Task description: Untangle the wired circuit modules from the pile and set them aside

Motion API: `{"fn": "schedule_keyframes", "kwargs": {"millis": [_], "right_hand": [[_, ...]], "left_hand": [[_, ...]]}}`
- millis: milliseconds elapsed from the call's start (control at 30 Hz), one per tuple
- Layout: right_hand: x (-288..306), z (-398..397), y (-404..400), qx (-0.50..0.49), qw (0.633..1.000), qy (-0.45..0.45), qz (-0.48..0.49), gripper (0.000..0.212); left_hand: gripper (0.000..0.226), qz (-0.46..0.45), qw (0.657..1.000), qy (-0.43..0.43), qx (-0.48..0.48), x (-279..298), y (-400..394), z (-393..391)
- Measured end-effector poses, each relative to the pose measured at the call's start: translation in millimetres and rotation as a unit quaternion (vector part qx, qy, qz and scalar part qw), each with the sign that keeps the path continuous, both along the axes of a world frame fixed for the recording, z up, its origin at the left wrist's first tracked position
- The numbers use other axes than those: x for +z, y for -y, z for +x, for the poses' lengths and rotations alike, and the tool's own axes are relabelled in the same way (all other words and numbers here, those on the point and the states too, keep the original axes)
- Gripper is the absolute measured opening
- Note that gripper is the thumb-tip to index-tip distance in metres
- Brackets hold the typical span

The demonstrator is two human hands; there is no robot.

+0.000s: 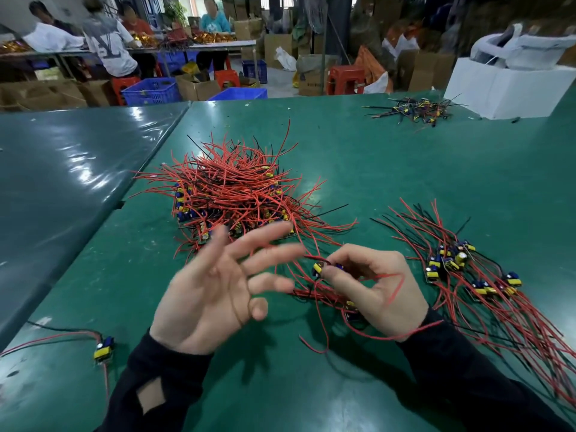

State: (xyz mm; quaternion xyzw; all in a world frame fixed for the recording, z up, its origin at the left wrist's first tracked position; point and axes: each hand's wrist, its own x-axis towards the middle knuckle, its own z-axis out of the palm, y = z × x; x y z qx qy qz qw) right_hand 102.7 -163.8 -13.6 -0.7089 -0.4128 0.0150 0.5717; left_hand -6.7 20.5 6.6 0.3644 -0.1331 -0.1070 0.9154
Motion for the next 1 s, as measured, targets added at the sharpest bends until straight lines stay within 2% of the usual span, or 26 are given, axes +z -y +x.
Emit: {"fn": "schedule_keyframes", "kwargs": {"millis": [33,67,100,133,167,200,233,300,367,433,567,633,733,767,800,867,933,1000], "right_hand": [[2,-1,0,0.024,0.998,-0.046,0.020,0.014],[4,-2,-1,0.045,0.994,-0.091,0.043,0.016],[5,-2,-1,0.059,0.988,-0.128,0.065,0.016],[6,-3,-3,0.066,0.982,-0.160,0.081,0.017],[6,-4,-4,0.070,0.975,-0.192,0.092,0.017],[5,-4,-6,0.076,0.966,-0.228,0.096,0.018],[4,-5,-7,0.085,0.957,-0.262,0.092,0.019],[2,-7,-9,0.116,0.941,-0.310,0.070,0.022],[1,-9,-10,0.143,0.935,-0.323,0.039,0.024],[1,-10,-9,0.164,0.928,-0.333,0.011,0.025],[4,-12,-7,0.214,0.889,-0.404,-0.006,0.018],[7,-14,-6,0.245,0.873,-0.421,-0.012,0.017],[9,-15,-3,0.290,0.830,-0.476,-0.010,0.022],[11,-16,-3,0.293,0.828,-0.478,-0.011,0.022],[11,-17,-4,0.283,0.840,-0.462,-0.013,0.022],[7,-19,-5,0.219,0.908,-0.357,-0.010,0.018],[2,-21,-5,0.112,0.976,-0.186,0.006,0.014],[-5,-22,-5,0.022,1.000,-0.006,0.007,0.013]], "left_hand": [[0.069,-0.076,0.996,0.031,-0.032,1,1,-1],[0.070,-0.113,0.992,0.049,-0.032,2,1,-1],[0.070,-0.106,0.993,0.052,-0.001,1,3,0],[0.069,-0.056,0.996,0.035,0.062,1,6,0],[0.068,0.033,0.988,0.008,0.152,-2,9,2],[0.063,0.140,0.961,-0.023,0.239,-6,13,4],[0.055,0.226,0.932,-0.039,0.282,-9,19,7],[0.042,0.321,0.904,-0.015,0.282,-15,31,12],[0.029,0.363,0.882,0.033,0.298,-20,38,14],[0.019,0.361,0.871,0.071,0.326,-22,40,15],[0.014,0.347,0.868,0.087,0.345,-21,41,14],[0.013,0.319,0.879,0.079,0.347,-19,42,14],[0.029,0.244,0.906,0.048,0.342,-19,44,14],[0.029,0.231,0.909,0.033,0.345,-18,45,14],[0.024,0.223,0.909,0.018,0.353,-17,46,14],[0.013,0.203,0.903,-0.019,0.379,-15,47,14],[0.012,0.181,0.899,-0.056,0.394,-14,48,15],[0.013,0.175,0.895,-0.080,0.403,-14,48,15]]}}
